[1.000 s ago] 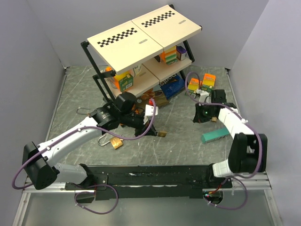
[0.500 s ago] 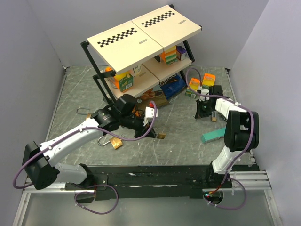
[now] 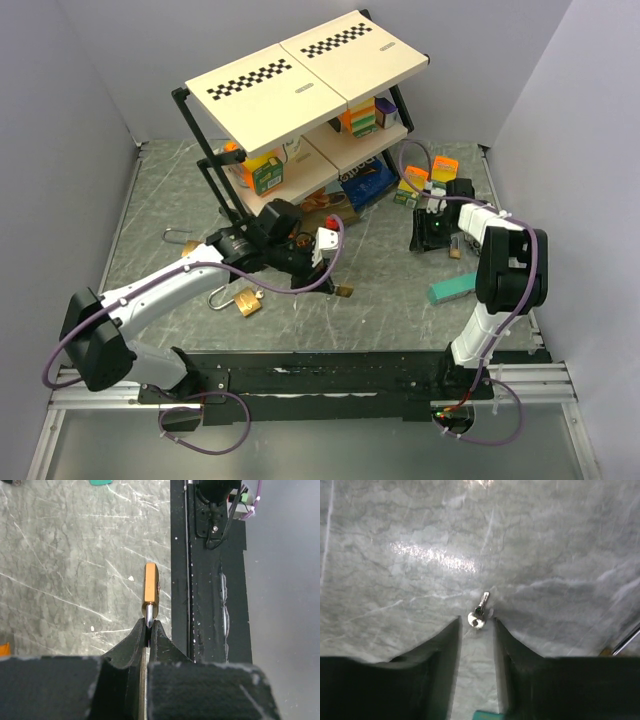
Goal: Lock with the key
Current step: Place the key at the center of the board, then place the lock at the center of the board.
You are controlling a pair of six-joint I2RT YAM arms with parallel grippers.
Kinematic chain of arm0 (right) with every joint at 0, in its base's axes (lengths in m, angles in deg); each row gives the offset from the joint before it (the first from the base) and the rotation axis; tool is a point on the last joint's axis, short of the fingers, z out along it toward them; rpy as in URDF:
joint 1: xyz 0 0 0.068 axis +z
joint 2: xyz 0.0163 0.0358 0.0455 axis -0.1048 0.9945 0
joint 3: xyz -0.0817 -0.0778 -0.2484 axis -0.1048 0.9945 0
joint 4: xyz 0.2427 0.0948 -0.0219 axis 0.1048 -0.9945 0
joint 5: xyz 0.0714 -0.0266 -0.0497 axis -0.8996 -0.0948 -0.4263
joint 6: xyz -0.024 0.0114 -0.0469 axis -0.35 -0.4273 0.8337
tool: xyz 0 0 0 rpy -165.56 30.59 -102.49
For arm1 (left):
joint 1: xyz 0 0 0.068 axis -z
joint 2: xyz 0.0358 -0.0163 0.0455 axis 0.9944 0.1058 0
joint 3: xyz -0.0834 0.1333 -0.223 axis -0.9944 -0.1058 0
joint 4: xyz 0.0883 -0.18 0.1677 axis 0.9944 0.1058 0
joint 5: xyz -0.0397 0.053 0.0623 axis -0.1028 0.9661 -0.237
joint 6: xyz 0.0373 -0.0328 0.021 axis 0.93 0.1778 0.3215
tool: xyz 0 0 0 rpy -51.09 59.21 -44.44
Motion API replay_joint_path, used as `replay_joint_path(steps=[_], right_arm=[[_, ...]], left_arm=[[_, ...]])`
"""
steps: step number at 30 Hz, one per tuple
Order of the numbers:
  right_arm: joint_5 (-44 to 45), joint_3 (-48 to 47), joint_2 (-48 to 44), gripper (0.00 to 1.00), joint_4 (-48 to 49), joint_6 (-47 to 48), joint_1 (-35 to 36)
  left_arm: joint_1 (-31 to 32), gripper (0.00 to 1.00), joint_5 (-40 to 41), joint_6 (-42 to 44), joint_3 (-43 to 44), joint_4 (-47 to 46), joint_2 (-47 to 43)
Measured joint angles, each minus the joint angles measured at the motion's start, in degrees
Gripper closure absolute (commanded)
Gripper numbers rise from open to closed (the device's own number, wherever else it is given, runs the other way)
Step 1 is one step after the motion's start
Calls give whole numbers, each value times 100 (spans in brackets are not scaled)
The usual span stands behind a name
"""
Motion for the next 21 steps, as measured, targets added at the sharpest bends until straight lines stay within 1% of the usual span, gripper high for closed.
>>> replay_joint_path(steps=[2,4,5,9,11,16,18,21], right_arm=[[-24,-17,-11,31,-63,39,-28],[-74,-17,-76,28,-149,118,-48],[-125,-17,-136,25,-201,164,-50],[-455,-17,-743,21,-402,417,-55],[-680,-17,-1176,18,-448,586,-57],[-1464,66,-2817,16,-431,1139,-59],[-1937,234,-3517,16,-485,1556,-59],[-2553,474,-4441,16,-857,2295,33]], left_arm=[[0,99,-4,52,83,48,101],[0,99,-22,79,175,72,195],[0,99,-28,81,238,105,245],[0,99,-76,68,535,179,490],[0,99,-94,46,748,269,660],[-2,99,-170,-149,1440,647,1202],[-2,99,-214,-278,1744,833,1436],[-2,99,-348,-564,2105,1099,1749]])
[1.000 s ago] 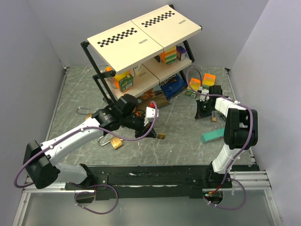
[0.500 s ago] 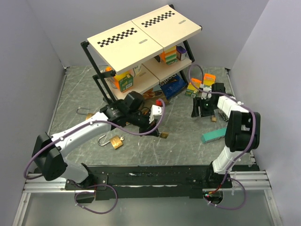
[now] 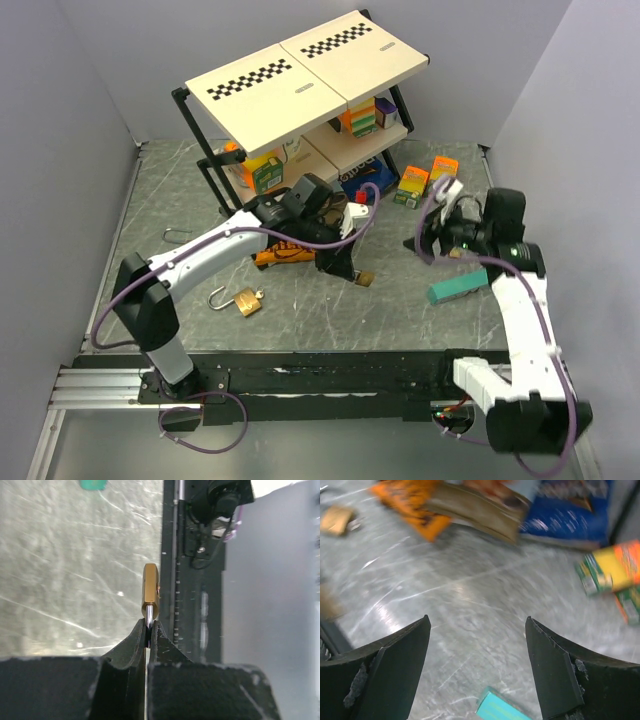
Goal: Lock with the key
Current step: Place the lock at the center of the board.
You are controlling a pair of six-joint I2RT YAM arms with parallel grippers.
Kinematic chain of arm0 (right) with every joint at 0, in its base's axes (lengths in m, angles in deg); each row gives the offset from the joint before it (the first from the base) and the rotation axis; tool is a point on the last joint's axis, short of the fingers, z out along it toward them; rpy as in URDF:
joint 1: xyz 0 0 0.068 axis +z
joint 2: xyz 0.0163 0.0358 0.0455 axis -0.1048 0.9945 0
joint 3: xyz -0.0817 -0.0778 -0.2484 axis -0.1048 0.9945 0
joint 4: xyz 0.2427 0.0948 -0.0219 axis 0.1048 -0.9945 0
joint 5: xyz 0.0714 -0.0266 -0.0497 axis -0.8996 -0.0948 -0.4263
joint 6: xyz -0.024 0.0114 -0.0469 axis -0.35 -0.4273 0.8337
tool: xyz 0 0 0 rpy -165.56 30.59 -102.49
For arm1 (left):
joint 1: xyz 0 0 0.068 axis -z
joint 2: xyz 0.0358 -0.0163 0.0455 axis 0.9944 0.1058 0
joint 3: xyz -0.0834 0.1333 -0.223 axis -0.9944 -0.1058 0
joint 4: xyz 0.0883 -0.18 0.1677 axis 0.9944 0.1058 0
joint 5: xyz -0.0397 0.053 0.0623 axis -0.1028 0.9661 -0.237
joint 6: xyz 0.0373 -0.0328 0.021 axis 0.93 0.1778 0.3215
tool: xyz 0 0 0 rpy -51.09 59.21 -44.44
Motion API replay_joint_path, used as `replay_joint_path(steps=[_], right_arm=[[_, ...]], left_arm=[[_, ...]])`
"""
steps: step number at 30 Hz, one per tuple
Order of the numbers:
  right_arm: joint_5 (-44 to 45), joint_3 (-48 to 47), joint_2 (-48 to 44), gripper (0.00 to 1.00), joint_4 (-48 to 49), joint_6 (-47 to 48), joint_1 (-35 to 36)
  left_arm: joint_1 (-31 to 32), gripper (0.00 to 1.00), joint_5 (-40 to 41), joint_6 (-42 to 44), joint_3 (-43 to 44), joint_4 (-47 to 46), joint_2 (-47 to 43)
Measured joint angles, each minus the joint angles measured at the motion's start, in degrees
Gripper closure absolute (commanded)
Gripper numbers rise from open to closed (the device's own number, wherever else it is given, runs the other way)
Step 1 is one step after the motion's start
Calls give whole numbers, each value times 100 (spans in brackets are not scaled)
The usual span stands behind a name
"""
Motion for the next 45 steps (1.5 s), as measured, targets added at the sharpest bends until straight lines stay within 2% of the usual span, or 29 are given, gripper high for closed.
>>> replay_joint_path(steps=[2,8,17,23,27,34,38,40,42,45], right_arm=[[-199,155,-474,16,-177,345,260],[-26,946,-1690,17,-219,702,1965],[977,1364,-1821,24,98,702,3523],[1556,1377,-1475,42,326,802,3954],[1738,1377,-1445,48,378,868,4026],[1923,1377,-1392,74,468,935,4085],[1928,1377,-1384,89,479,935,4085],[1937,1377,-1384,96,474,931,4085],[1987,1377,-1390,98,459,898,4085],[2024,1377,-1443,100,330,839,4039]], left_arm=[[0,99,-116,-192,155,122,160],[0,99,-664,-1156,455,317,629],[-4,99,-1086,-2247,361,4,682],[-125,99,-1276,-2640,186,-247,693],[-256,99,-1329,-2776,74,-382,693],[-378,98,-1346,-2837,44,-474,693],[-382,65,-1331,-2804,44,-479,693],[-382,56,-1307,-2752,44,-450,691],[-382,37,-1235,-2555,44,-404,686],[-380,19,-977,-2041,118,-216,651]])
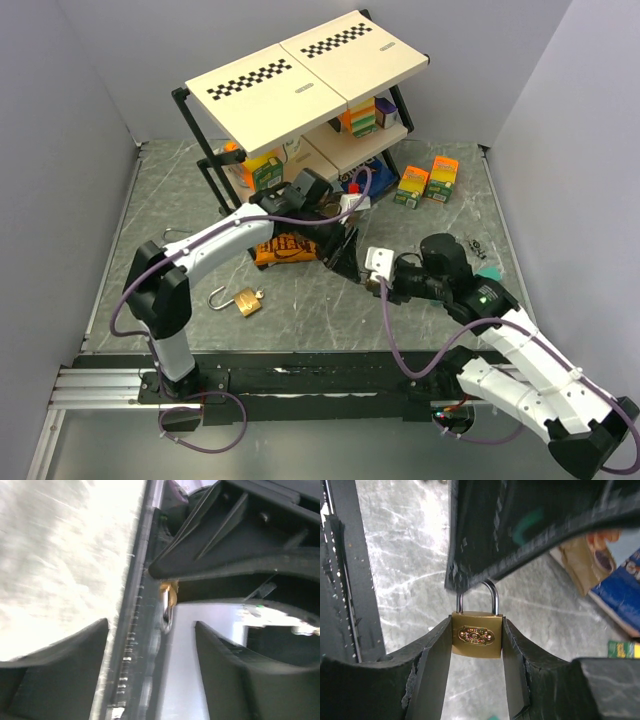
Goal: Lock with the key
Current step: Place the lock at the center of the board.
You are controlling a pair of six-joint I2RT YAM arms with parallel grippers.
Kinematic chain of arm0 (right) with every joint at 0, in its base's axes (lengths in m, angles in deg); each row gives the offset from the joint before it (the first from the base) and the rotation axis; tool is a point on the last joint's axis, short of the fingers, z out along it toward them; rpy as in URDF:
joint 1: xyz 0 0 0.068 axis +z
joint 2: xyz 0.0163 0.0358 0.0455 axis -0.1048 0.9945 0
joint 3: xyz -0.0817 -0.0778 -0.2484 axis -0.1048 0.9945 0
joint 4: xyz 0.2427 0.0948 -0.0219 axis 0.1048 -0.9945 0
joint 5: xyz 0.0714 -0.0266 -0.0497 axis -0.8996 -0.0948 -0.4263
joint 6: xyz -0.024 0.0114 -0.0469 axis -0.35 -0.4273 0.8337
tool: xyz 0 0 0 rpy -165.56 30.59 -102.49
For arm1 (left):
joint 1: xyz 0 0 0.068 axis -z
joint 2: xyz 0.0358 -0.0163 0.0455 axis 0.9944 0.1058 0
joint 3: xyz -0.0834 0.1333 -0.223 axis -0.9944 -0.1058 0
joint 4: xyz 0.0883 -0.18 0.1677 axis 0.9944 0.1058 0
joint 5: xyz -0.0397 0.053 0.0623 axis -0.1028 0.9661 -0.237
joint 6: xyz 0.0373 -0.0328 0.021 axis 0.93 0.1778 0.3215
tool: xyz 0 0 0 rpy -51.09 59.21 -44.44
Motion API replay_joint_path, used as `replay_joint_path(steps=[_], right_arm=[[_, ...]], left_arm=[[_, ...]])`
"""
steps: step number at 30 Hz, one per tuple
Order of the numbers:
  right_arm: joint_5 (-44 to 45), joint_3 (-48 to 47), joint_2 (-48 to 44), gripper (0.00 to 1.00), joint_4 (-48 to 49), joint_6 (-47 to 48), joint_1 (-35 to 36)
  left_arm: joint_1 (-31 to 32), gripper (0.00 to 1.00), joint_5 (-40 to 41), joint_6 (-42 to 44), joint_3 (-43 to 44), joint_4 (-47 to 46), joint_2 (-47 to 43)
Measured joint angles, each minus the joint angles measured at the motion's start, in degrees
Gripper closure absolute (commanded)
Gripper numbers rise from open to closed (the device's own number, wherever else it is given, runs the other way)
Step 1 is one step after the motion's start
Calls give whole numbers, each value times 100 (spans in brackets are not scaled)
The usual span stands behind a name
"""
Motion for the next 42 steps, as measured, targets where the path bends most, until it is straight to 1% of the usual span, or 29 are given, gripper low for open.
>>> replay_joint_path(steps=[1,3,6,8,9,12,16,20,22,25,28,32,37,40,42], right_arm=[[-17,2,-46,100,-79,-24,-59],[-87,28,-188,100,-227,-111,-280],[-299,76,-361,100,-452,-284,-885],[-450,101,-382,100,-570,-446,-1335],[-485,105,-382,100,-590,-498,-1482],[-610,129,-337,100,-592,-800,-1915],[-527,127,50,100,-498,-1397,-2229],[-70,46,894,100,-243,-2087,-2323],[225,39,1362,100,-98,-2441,-2345],[590,26,1814,100,107,-2811,-2380],[931,-26,2286,100,415,-3099,-2452],[1274,-70,2905,100,866,-3346,-2520],[1515,-337,3628,100,1176,-3609,-2540],[1648,-476,3912,94,1366,-3735,-2544],[1714,-575,4109,93,1469,-3781,-2544]], left_arm=[[2,12,142,203,46,50,-37],[15,9,468,732,146,94,-227],[76,7,898,1335,234,44,-662],[262,5,1255,1786,317,4,-1021],[321,4,1340,1897,341,-20,-1121],[634,4,1895,2308,297,-339,-1589],[776,4,2603,2612,-284,-1054,-2452],[734,4,3259,2907,-817,-1434,-3346],[734,4,3519,2994,-973,-1449,-3654],[737,4,3792,3018,-1279,-1438,-4000],[669,4,3875,2951,-1670,-1346,-4297],[249,4,3748,2817,-2116,-1097,-4564],[-138,4,3840,2575,-2500,-966,-4734],[-411,4,3838,2369,-2662,-920,-4885],[-623,4,3834,2253,-2769,-916,-5016]])
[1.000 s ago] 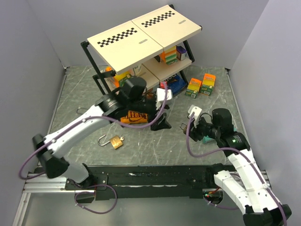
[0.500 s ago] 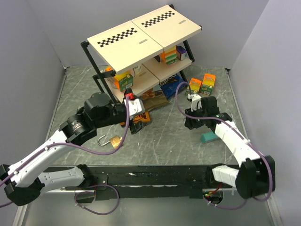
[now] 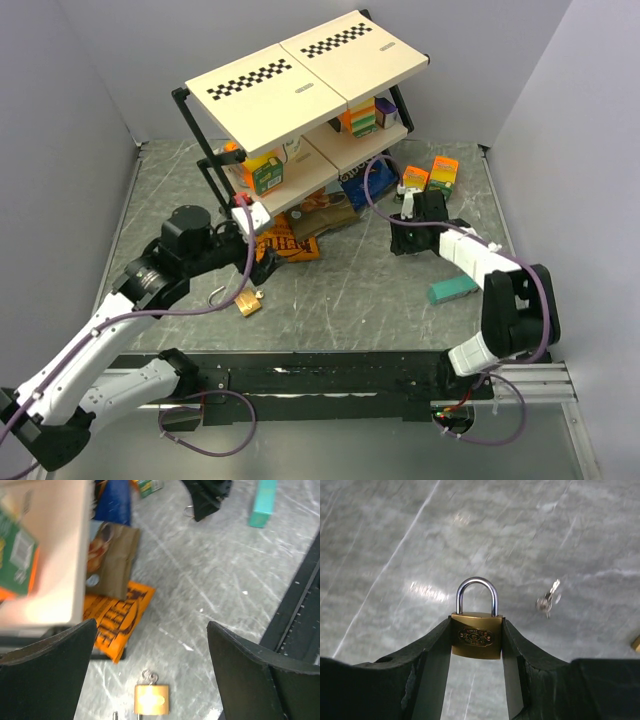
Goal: Lock with the key
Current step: Place the lock at the center of the board.
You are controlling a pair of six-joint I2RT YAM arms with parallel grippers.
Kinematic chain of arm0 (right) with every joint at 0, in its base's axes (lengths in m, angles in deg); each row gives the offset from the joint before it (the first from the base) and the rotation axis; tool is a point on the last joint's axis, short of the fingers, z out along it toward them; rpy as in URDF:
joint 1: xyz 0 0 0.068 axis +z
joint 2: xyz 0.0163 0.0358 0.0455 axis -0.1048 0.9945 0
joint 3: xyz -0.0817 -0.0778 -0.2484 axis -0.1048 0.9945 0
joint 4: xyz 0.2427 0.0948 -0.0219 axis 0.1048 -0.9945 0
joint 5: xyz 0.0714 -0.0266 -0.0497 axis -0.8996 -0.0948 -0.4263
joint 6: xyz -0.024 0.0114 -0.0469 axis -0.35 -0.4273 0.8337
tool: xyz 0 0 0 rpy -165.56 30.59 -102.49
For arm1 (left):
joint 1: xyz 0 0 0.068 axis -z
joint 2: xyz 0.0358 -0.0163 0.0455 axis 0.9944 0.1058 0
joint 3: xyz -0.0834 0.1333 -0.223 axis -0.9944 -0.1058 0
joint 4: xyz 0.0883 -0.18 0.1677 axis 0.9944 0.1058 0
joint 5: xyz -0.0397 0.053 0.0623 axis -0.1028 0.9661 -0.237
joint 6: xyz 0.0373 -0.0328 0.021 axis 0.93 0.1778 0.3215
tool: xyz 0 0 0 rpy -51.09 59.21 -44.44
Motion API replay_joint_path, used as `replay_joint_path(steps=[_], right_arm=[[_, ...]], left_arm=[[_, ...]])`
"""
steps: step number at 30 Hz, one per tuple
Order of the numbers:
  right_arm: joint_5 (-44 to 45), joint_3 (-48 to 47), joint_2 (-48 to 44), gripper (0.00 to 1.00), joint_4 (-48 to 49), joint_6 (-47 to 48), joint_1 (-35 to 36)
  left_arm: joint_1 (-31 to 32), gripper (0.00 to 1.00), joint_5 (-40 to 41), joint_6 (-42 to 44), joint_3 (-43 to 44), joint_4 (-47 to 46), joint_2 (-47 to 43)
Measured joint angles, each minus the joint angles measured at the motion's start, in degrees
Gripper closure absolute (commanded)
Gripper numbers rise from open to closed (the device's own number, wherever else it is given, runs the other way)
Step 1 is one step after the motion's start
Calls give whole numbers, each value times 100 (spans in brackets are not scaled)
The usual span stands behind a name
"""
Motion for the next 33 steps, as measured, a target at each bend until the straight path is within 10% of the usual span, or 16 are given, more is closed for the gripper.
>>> replay_joint_path(steps=[11,33], right_arm=[[332,-466,922,88,0,-350,0],[398,-835,1508,30,-365,-420,0]], left_arm=[[-1191,4,2,-15,-474,44,-531],[-1263,4,-581,1888,-557,1836,-216]])
